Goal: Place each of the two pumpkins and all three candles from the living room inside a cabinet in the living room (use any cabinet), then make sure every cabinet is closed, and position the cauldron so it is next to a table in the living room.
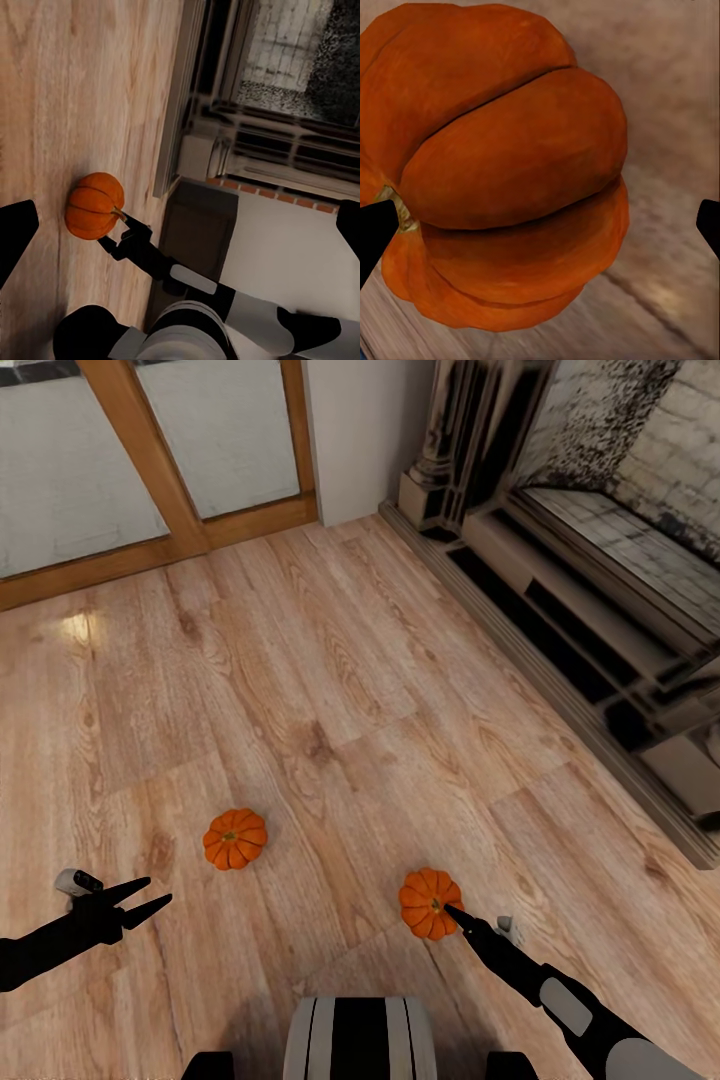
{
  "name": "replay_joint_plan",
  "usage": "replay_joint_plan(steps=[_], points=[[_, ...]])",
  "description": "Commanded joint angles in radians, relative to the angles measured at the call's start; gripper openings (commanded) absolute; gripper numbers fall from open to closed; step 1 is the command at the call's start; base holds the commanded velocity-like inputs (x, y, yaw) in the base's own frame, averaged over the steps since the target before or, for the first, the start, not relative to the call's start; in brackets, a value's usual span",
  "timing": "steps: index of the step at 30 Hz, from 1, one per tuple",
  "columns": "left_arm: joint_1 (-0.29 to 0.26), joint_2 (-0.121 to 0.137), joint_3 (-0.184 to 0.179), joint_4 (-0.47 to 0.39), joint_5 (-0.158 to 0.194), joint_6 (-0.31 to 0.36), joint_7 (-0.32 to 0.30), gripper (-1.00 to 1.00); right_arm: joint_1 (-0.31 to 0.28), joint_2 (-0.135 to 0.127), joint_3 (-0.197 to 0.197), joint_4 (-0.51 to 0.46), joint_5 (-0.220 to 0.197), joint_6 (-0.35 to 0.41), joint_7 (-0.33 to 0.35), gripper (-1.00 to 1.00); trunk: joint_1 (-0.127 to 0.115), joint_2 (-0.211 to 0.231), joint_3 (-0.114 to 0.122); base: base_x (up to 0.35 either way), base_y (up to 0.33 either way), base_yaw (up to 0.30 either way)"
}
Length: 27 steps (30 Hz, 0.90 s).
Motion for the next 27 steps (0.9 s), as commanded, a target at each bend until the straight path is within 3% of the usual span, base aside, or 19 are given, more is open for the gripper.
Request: replay_joint_plan(steps=[1,27], points=[[0.0,0.0,-0.001,0.0,0.001,0.011,-0.003,1.0,0.0,-0.001,0.004,0.0,-0.011,0.007,0.002,1.0,0.0,0.0,-0.001,0.0,0.0,0.0],[0.0,0.0,-0.001,0.0,-0.003,0.011,-0.002,1.0,0.0,-0.001,0.004,0.0,-0.01,0.007,0.002,1.0,0.0,0.0,-0.001,0.003,0.035,0.0]])
